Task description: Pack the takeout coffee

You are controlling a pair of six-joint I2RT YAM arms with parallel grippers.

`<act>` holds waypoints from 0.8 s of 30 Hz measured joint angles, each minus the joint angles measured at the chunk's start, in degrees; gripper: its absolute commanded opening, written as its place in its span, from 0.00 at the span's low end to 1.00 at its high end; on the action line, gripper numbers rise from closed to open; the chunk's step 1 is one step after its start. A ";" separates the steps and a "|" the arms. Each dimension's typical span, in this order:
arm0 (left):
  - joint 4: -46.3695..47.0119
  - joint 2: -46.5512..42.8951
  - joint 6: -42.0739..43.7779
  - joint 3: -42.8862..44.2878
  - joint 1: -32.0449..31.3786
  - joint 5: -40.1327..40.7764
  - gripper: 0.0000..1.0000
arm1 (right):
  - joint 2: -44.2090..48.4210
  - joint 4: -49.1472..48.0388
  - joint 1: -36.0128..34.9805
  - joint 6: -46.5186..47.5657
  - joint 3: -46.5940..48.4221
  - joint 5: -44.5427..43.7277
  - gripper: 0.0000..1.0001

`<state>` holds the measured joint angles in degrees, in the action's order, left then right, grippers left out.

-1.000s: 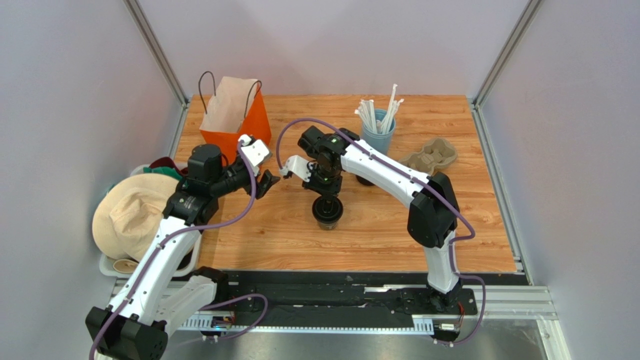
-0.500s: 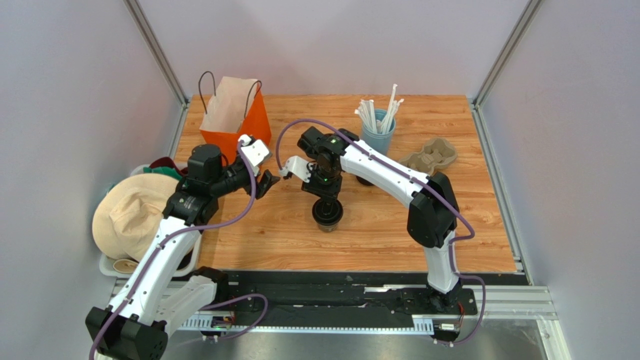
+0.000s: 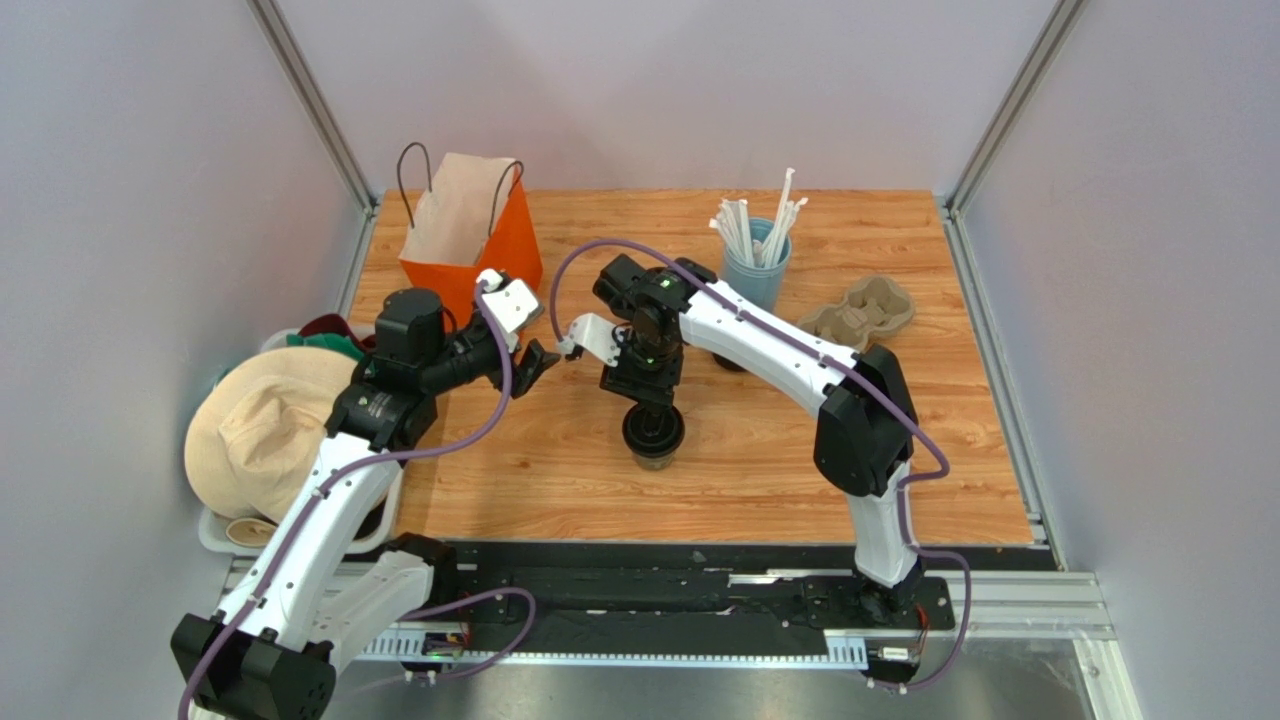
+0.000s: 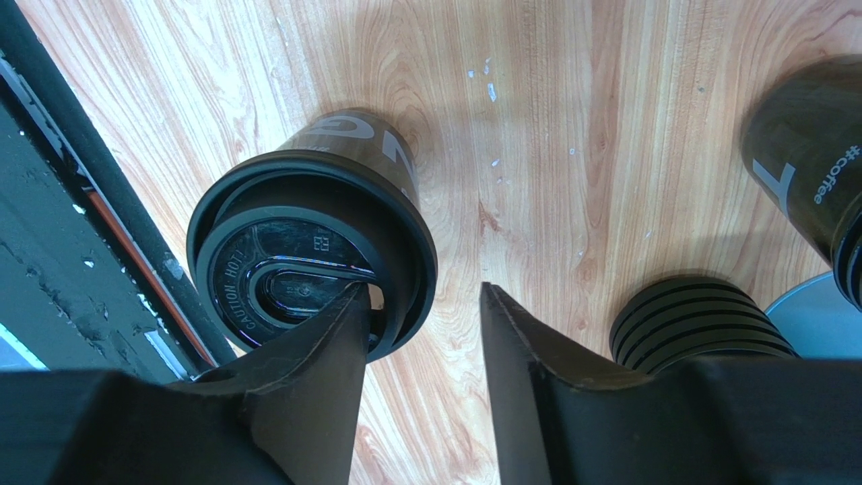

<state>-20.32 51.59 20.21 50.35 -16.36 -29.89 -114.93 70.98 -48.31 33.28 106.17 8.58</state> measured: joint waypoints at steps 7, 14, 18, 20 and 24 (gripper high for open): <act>0.00 0.00 0.02 0.00 0.00 0.00 0.73 | 0.07 0.28 0.00 0.00 1.40 -0.20 0.51; 0.00 0.00 0.02 0.00 0.00 0.00 0.73 | 0.85 0.76 0.00 -0.22 2.64 -0.63 0.67; 0.00 0.00 0.04 0.00 0.00 -0.04 0.73 | 2.29 0.87 0.52 -0.85 2.75 -1.64 0.75; -0.02 0.00 0.04 0.00 0.00 -0.20 0.74 | 3.67 0.87 1.33 -1.42 2.75 -1.66 0.81; -0.02 0.07 0.04 0.00 0.02 -1.44 0.82 | 8.35 0.31 4.42 -3.41 2.16 -0.94 0.81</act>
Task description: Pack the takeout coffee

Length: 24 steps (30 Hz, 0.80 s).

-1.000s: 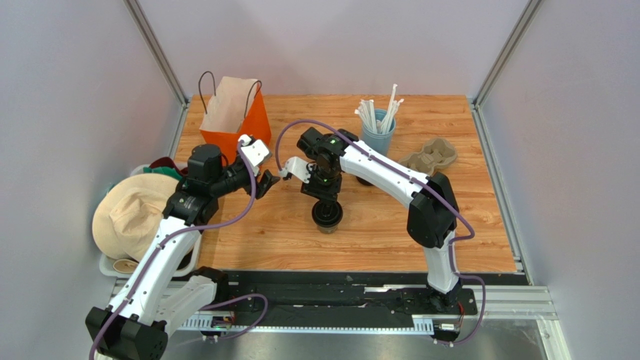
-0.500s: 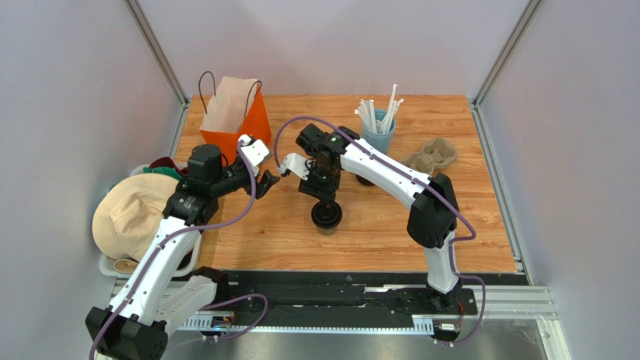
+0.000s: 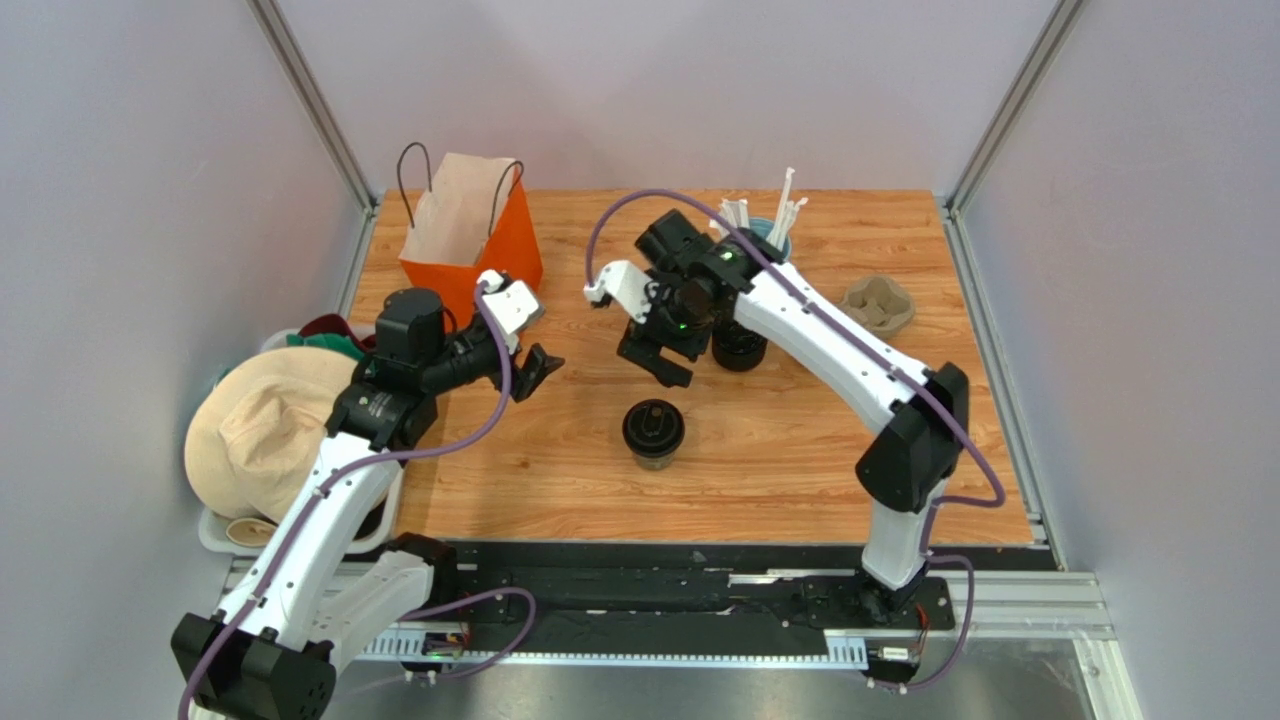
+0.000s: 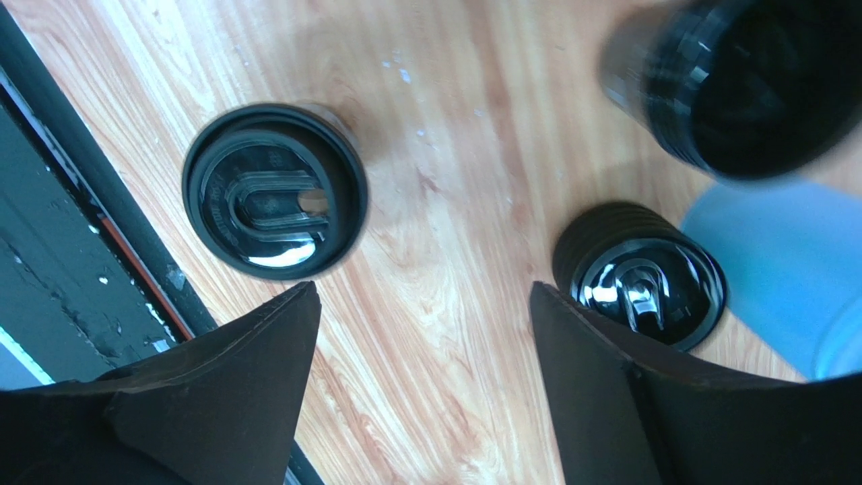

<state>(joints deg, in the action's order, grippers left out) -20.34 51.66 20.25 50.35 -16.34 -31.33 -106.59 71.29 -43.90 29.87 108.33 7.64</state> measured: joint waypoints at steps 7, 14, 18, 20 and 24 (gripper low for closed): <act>-0.50 4.48 -0.20 0.24 -0.09 -6.78 0.88 | 17.03 -6.97 8.09 -5.46 -14.93 5.73 0.81; -7.58 20.50 0.68 7.67 -3.89 -12.94 0.88 | 25.81 -9.75 9.86 -7.82 -29.53 13.86 0.81; -10.73 29.24 -0.48 12.28 -6.12 -15.63 0.97 | 27.30 -11.19 11.26 -8.24 -34.40 15.63 0.81; -11.52 33.27 -2.14 14.58 -6.60 -16.85 0.98 | 28.13 -11.85 12.72 -8.61 -35.91 16.28 0.81; -12.79 38.77 -5.05 17.42 -6.84 -18.47 0.99 | 30.62 -13.16 15.47 -9.09 -37.57 16.94 0.81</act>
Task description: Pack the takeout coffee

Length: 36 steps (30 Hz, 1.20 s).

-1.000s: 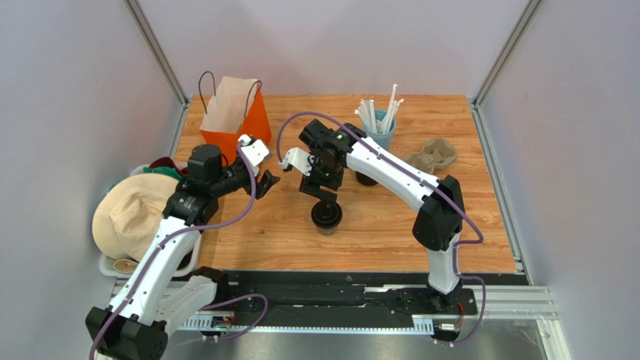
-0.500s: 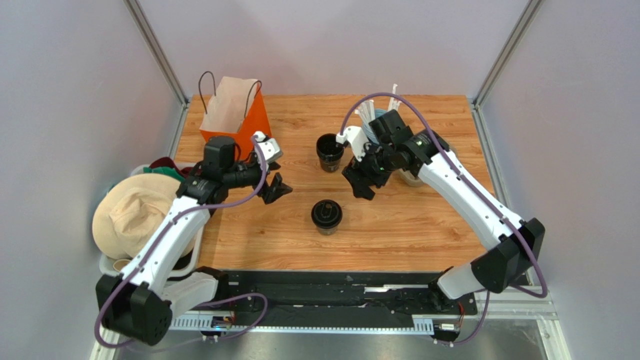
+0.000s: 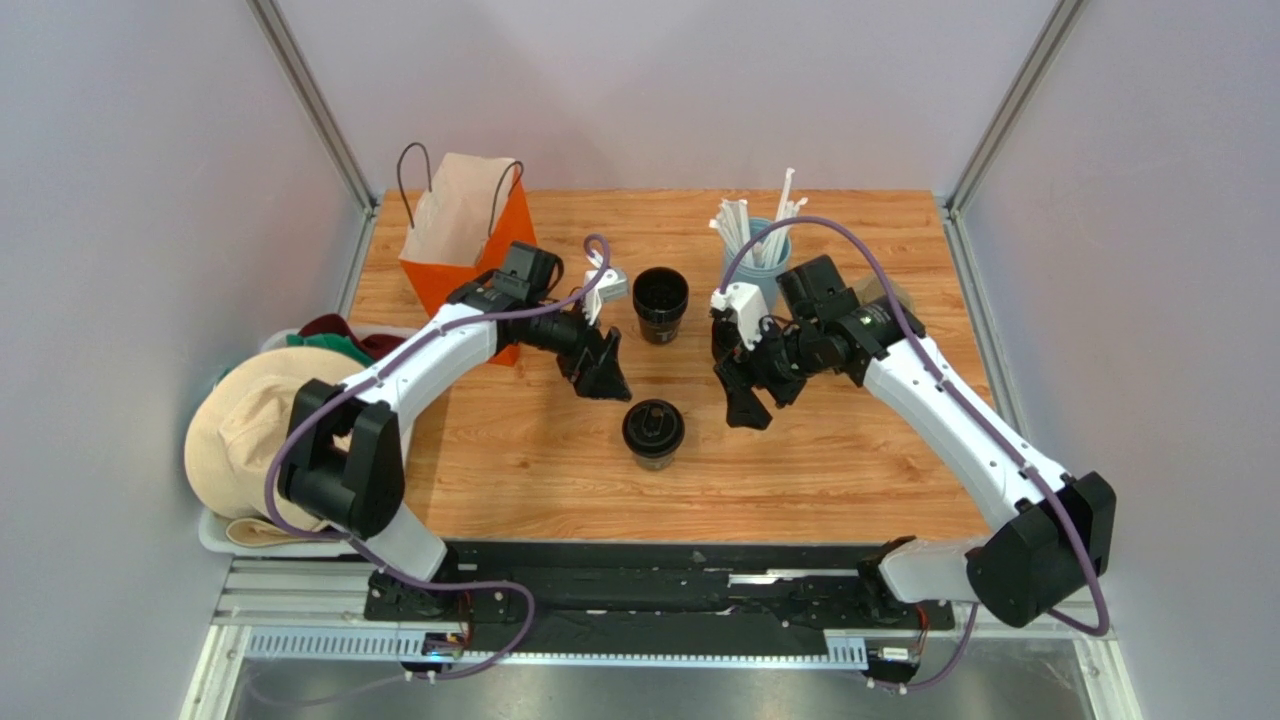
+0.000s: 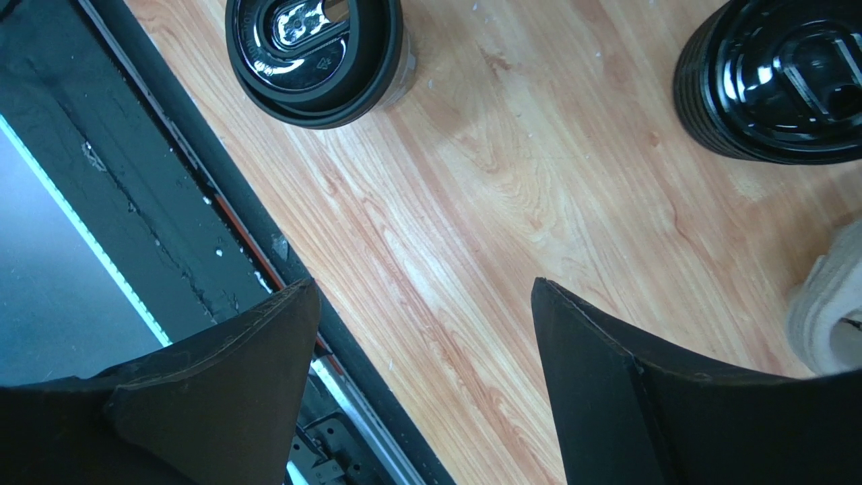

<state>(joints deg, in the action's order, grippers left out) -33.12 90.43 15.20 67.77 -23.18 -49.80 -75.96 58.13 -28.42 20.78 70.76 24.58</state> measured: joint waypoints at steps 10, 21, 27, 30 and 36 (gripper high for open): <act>-5.31 4.48 -2.21 3.32 -3.50 -1.16 0.99 | 4.11 -3.69 0.85 -0.22 -3.63 -0.15 0.80; -6.86 7.19 -3.91 3.32 -5.09 0.39 0.99 | 4.33 -6.14 0.87 -0.22 -6.36 -1.55 0.79; -6.38 7.93 -5.09 3.32 -6.71 2.14 0.99 | 4.55 -7.08 0.87 -0.20 -6.82 -1.60 0.78; -6.05 8.63 -5.73 3.32 -7.26 2.80 0.99 | 4.61 -7.15 0.87 -0.20 -7.06 -1.60 0.77; -4.74 9.81 -6.58 3.32 -7.61 4.61 0.99 | 4.63 -7.39 0.87 -0.20 -7.08 -1.57 0.76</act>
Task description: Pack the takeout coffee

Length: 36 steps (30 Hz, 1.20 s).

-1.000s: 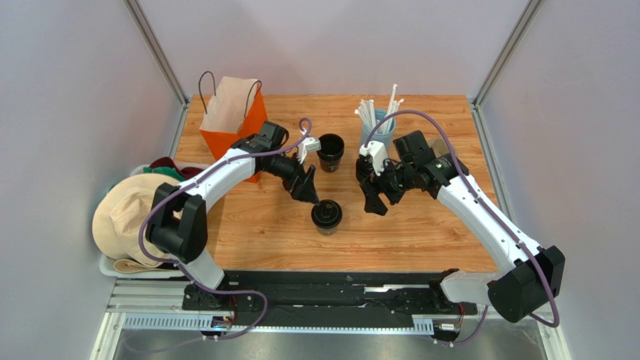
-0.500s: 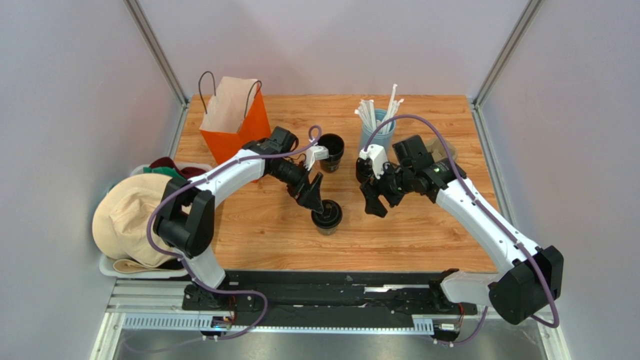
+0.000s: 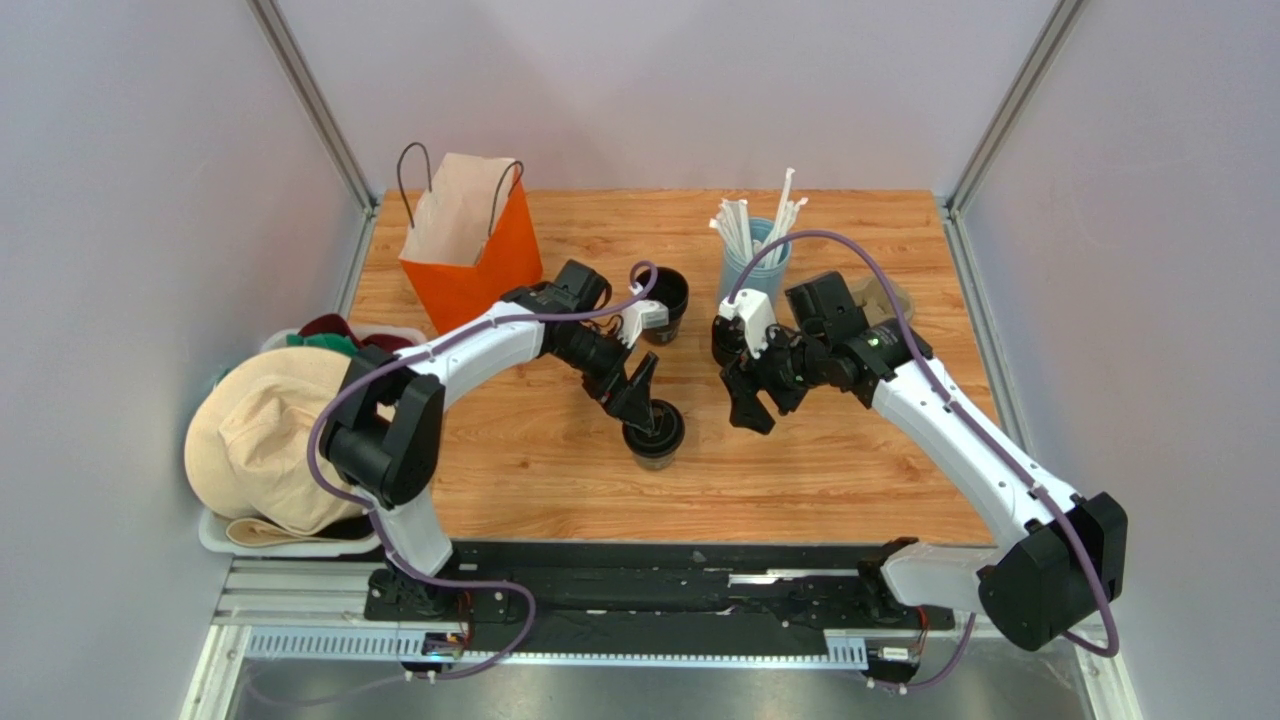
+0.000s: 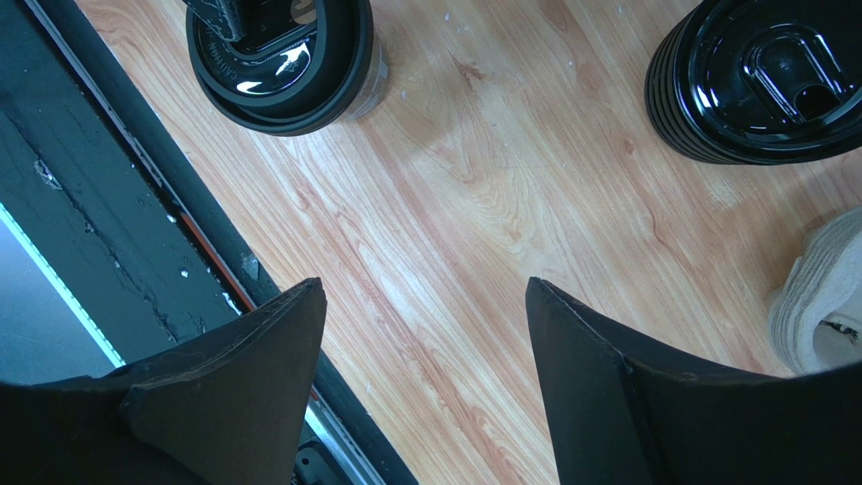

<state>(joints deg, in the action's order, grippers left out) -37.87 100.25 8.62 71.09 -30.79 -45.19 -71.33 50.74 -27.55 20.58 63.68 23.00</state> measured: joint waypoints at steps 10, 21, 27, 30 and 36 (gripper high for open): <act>1.14 2.01 -1.55 1.01 0.00 0.48 0.99 | 0.28 -0.31 0.00 0.00 -0.02 0.07 0.74; 2.34 3.02 -3.65 2.14 0.02 1.55 0.93 | 0.28 -0.44 0.00 0.02 -0.11 0.09 0.74; 3.26 3.04 -5.18 2.16 0.24 2.89 0.87 | 0.28 -0.48 0.00 0.00 -0.11 0.09 0.73; 3.54 3.17 -5.79 2.45 0.85 3.30 0.85 | 0.20 -0.57 -0.02 -0.02 -0.11 0.09 0.73; 5.35 3.21 -6.43 2.47 1.79 3.45 0.82 | -1.01 -0.87 -0.74 -0.31 -0.11 0.00 0.73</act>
<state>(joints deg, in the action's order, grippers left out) -32.51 103.46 2.20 73.56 -28.99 -41.74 -72.34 49.87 -28.29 20.27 63.57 23.00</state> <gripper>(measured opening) 0.831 0.734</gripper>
